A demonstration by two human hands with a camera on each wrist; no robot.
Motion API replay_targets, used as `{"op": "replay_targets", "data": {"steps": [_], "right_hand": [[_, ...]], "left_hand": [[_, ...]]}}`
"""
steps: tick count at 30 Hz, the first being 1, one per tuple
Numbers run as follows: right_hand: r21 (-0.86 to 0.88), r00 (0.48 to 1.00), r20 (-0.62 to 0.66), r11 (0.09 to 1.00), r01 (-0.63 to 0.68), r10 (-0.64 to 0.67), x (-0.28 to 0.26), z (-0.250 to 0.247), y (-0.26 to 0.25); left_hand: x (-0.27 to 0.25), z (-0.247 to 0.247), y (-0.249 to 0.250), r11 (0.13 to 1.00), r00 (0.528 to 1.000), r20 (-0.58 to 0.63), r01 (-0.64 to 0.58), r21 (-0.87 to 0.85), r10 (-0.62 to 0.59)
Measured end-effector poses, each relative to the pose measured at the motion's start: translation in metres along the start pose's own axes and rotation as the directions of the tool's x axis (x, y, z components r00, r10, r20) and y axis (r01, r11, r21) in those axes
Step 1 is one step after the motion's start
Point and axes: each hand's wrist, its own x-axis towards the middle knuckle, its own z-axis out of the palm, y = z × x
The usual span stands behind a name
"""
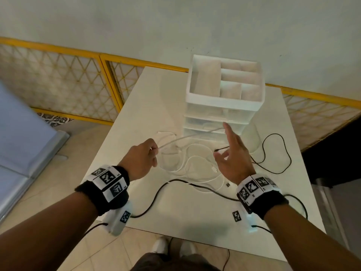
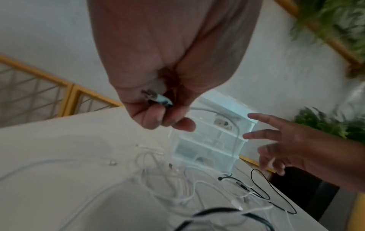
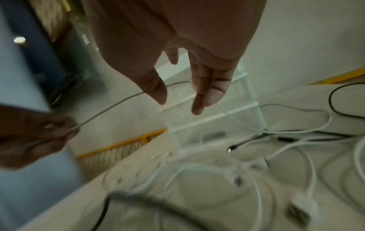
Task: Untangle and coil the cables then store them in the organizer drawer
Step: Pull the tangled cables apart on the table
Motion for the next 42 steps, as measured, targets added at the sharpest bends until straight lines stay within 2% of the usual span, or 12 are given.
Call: {"op": "replay_targets", "data": {"steps": [2,4,6,11,15,21,27,29,32,36,39,42], "right_hand": [[-0.083,0.987,0.150,0.994,0.070,-0.057,-0.022,0.023,0.000],[-0.277,0.919,0.394,0.953,0.121,-0.002,-0.037,0.043,0.004],[-0.369,0.883,0.465,0.920,0.132,0.060,-0.037,0.056,0.010],[-0.089,0.977,0.184,0.989,0.122,-0.104,-0.010,0.033,-0.027],[0.127,0.971,-0.159,0.971,0.201,-0.180,0.002,-0.015,-0.080],[0.310,0.886,-0.460,0.946,0.093,0.064,0.025,-0.090,-0.073],[0.596,0.670,-0.625,0.799,0.077,0.401,0.027,-0.143,-0.033],[0.607,0.691,-0.605,0.791,0.079,0.396,0.027,-0.149,-0.028],[0.664,0.830,-0.469,0.741,0.104,0.304,0.026,-0.135,-0.027],[0.776,0.967,-0.193,0.629,0.047,0.165,0.020,-0.101,-0.046],[0.766,0.993,-0.085,0.643,0.010,0.086,0.021,-0.079,-0.069],[0.766,0.986,-0.117,0.643,0.011,0.122,0.027,-0.077,-0.077]], "left_hand": [[0.000,0.007,-0.016,0.993,0.993,-0.040,0.110,-0.048,-0.112],[0.001,0.012,-0.026,0.981,0.979,-0.090,0.179,-0.078,-0.185],[0.000,0.014,-0.027,0.981,0.979,-0.106,0.164,-0.105,-0.175],[0.000,0.016,-0.010,0.970,0.996,0.059,-0.056,-0.237,0.072],[0.016,0.027,0.005,0.991,0.991,0.049,-0.118,-0.067,0.122],[0.044,0.004,0.013,0.996,0.999,-0.047,-0.013,-0.091,0.009],[0.070,-0.027,0.005,0.977,0.991,-0.042,0.122,-0.175,-0.131],[0.071,-0.031,0.014,0.939,0.984,-0.020,0.162,-0.304,-0.177],[0.065,-0.037,0.048,0.880,0.986,-0.033,0.129,-0.457,-0.161],[0.044,-0.030,0.108,0.737,0.996,0.068,0.005,-0.676,0.055],[0.028,-0.009,0.141,0.737,0.966,0.169,-0.030,-0.675,0.195],[0.018,0.004,0.151,0.781,0.949,0.227,-0.031,-0.623,0.219]]}}
